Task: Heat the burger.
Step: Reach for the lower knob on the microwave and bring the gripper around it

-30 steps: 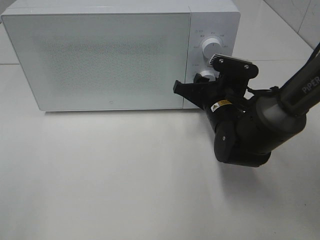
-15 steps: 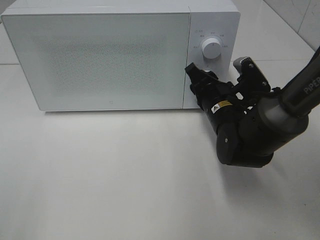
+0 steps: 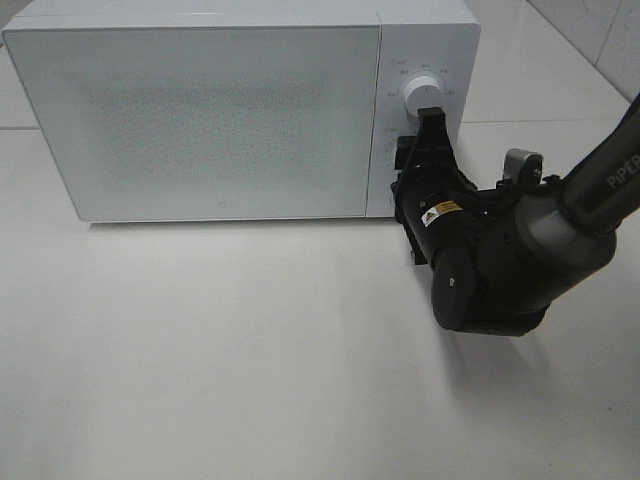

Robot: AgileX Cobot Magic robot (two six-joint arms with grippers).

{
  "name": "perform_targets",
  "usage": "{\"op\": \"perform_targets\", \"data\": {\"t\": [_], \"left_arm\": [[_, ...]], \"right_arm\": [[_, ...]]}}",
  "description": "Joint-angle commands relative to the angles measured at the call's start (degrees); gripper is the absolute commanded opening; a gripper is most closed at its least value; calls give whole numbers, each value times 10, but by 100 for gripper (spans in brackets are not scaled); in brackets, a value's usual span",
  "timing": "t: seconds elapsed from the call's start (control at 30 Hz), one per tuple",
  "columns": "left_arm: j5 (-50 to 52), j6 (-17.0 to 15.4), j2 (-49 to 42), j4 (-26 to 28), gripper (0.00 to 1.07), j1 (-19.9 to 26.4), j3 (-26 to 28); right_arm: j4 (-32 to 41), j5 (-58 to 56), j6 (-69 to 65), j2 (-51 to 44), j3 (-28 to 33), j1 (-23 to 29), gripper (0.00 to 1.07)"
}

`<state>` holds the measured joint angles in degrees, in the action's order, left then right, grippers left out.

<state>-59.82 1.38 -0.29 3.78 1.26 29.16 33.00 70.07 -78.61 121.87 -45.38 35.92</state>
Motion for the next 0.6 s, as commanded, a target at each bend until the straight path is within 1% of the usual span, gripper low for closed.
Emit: {"op": "perform_targets", "data": {"t": [0.03,0.07,0.17,0.33,0.4,0.6], "left_arm": [[4,-1,-12,5,100,1,-3],[4,-1,-12,5,100,1,-3],[4,-1,-12,5,100,1,-3],[4,-1,-12,5,100,1,-3],[4,-1,-12,5,100,1,-3],[4,-1,-12,5,100,1,-3]], "right_arm": [[-46,95,-73,-3,-13,2,0],[-38,95,-101,-3,-13,2,0],[-34,95,-125,-3,-13,2,0],[-34,95,-127,-3,-13,2,0],[-26,95,-160,-3,-13,2,0],[-24,95,-173,-3,-13,1,0]]}}
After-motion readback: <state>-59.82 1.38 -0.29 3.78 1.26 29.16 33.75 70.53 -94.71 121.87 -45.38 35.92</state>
